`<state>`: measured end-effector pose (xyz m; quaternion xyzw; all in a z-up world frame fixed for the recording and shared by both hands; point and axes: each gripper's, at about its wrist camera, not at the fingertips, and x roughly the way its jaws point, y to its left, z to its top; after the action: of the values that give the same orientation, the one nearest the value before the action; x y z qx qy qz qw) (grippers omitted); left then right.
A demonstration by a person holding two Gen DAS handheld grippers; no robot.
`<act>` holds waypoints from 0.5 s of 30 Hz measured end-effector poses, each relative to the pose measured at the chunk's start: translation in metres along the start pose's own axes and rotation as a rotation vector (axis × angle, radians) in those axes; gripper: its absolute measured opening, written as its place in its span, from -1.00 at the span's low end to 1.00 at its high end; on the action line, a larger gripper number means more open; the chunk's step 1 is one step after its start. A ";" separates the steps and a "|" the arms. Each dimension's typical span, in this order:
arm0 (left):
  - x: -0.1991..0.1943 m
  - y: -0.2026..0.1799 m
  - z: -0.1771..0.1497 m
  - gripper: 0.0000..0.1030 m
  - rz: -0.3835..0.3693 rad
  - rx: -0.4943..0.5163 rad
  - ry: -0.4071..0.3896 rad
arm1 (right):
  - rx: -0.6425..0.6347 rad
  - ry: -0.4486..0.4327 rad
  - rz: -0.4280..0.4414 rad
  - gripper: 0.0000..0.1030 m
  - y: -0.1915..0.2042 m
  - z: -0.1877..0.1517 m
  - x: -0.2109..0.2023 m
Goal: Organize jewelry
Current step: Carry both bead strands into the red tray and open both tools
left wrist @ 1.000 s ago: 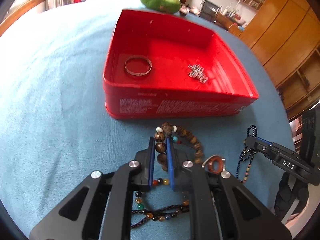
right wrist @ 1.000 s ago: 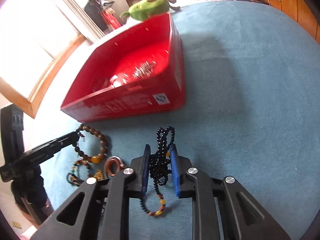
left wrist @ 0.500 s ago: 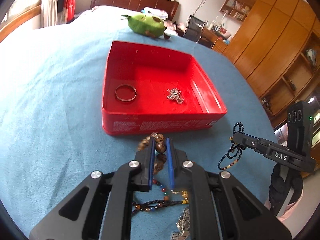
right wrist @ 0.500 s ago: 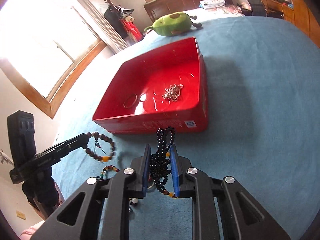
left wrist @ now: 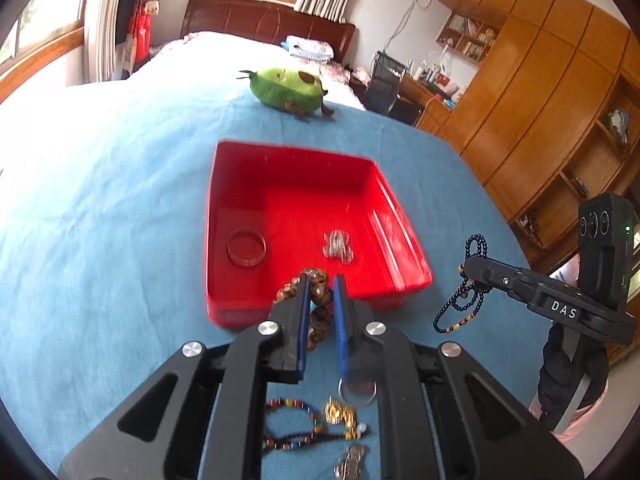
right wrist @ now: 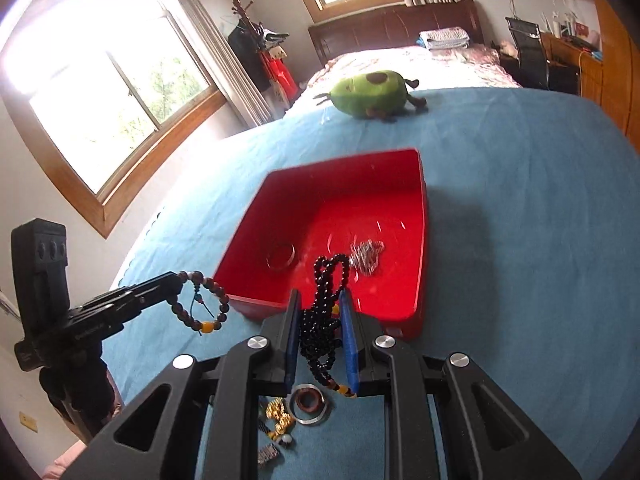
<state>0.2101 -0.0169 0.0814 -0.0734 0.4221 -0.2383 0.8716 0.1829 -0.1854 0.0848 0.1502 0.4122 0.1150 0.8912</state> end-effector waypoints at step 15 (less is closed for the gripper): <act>0.083 0.022 0.066 -0.81 0.039 -0.059 0.016 | 0.030 0.060 -0.033 -0.63 -0.018 0.067 0.108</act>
<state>0.3126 -0.0420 0.0576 -0.0887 0.4372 -0.2092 0.8702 0.3044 -0.1778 0.0435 0.1533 0.4428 0.0985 0.8779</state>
